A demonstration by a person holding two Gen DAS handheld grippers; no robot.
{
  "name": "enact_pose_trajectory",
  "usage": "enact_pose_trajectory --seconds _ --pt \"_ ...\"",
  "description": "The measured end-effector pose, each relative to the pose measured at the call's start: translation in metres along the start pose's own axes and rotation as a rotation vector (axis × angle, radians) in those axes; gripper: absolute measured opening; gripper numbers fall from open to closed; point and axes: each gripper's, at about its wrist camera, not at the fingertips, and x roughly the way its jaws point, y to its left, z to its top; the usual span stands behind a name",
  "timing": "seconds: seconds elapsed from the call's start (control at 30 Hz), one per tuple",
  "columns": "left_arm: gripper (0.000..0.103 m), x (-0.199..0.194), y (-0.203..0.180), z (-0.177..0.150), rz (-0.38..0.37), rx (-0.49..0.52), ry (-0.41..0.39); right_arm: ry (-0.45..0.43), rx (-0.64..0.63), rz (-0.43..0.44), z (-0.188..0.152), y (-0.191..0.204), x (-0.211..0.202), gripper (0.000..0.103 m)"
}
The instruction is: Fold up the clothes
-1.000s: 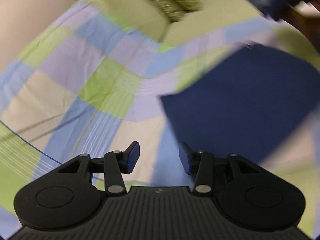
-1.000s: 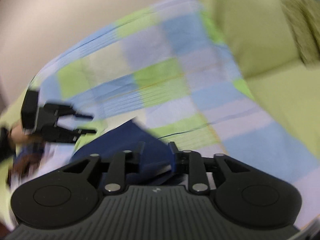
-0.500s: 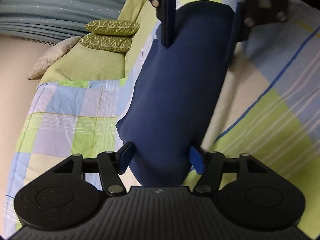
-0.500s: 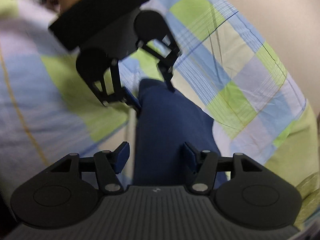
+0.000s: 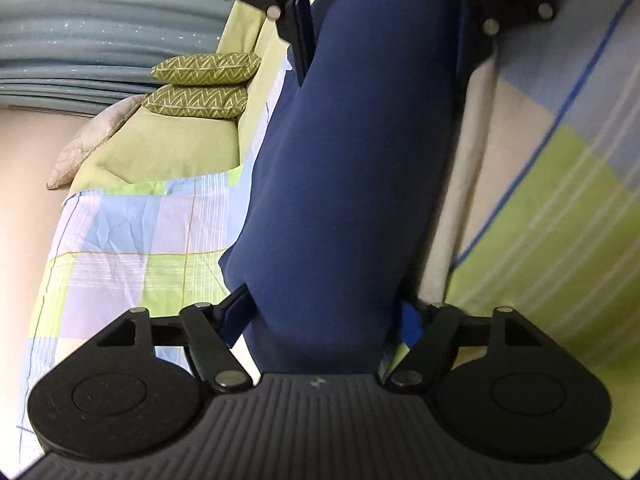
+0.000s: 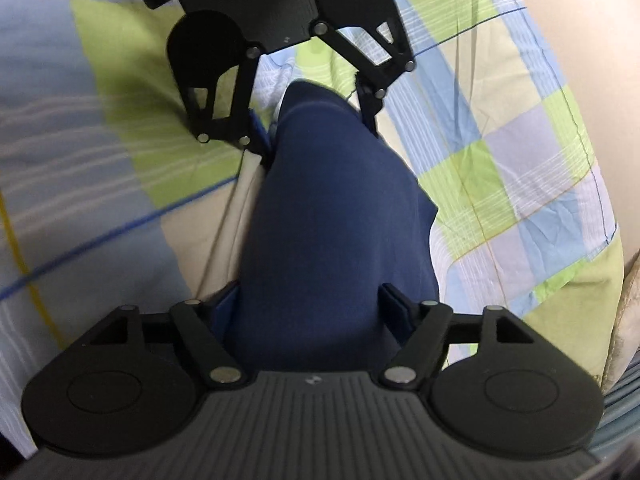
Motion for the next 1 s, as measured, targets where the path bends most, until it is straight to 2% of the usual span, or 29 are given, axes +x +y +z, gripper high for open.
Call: enact_pose_trajectory --seconds 0.07,0.1,0.17,0.23,0.37,0.43,0.47,0.57,0.63,0.7,0.77,0.83,0.93,1.0 --pt "0.068 0.005 0.003 0.000 -0.014 -0.007 0.001 0.007 -0.007 0.002 -0.003 -0.002 0.005 0.068" --pt "0.060 0.007 0.005 0.001 -0.027 -0.013 0.006 0.003 -0.004 0.010 -0.005 -0.004 0.005 0.063" --pt "0.055 0.008 0.012 0.002 -0.052 -0.026 0.019 -0.033 0.009 0.037 -0.009 -0.012 0.004 0.044" --pt "0.051 -0.001 0.028 0.003 -0.051 -0.078 0.023 -0.080 0.011 0.059 -0.014 -0.032 -0.003 0.038" --pt "0.048 -0.024 0.054 0.008 -0.003 -0.111 0.095 -0.128 -0.033 0.054 -0.003 -0.067 -0.017 0.036" --pt "0.048 -0.056 0.061 0.012 0.027 -0.140 0.169 -0.161 -0.067 0.043 0.003 -0.075 -0.026 0.036" --pt "0.049 -0.069 0.062 0.014 0.037 -0.150 0.200 -0.211 -0.097 0.049 0.006 -0.076 -0.035 0.036" --pt "0.049 -0.121 0.033 0.031 0.011 -0.227 0.340 -0.353 -0.168 0.080 0.011 -0.071 -0.062 0.037" --pt "0.050 -0.144 0.007 0.043 -0.030 -0.287 0.414 -0.423 -0.208 0.156 0.006 -0.049 -0.070 0.038" --pt "0.051 -0.156 -0.025 0.054 -0.066 -0.343 0.453 -0.448 -0.249 0.236 -0.002 -0.027 -0.069 0.040" --pt "0.051 -0.161 -0.053 0.066 -0.057 -0.400 0.480 -0.457 -0.291 0.302 -0.011 -0.005 -0.068 0.040" --pt "0.051 -0.162 -0.059 0.076 -0.018 -0.429 0.493 -0.446 -0.316 0.315 -0.023 0.010 -0.069 0.043" --pt "0.051 -0.160 -0.046 0.089 -0.025 -0.547 0.500 -0.430 -0.271 0.301 -0.034 0.006 -0.075 0.044" --pt "0.051 -0.158 -0.040 0.102 -0.036 -0.553 0.500 -0.416 -0.251 0.280 -0.039 -0.003 -0.076 0.043"
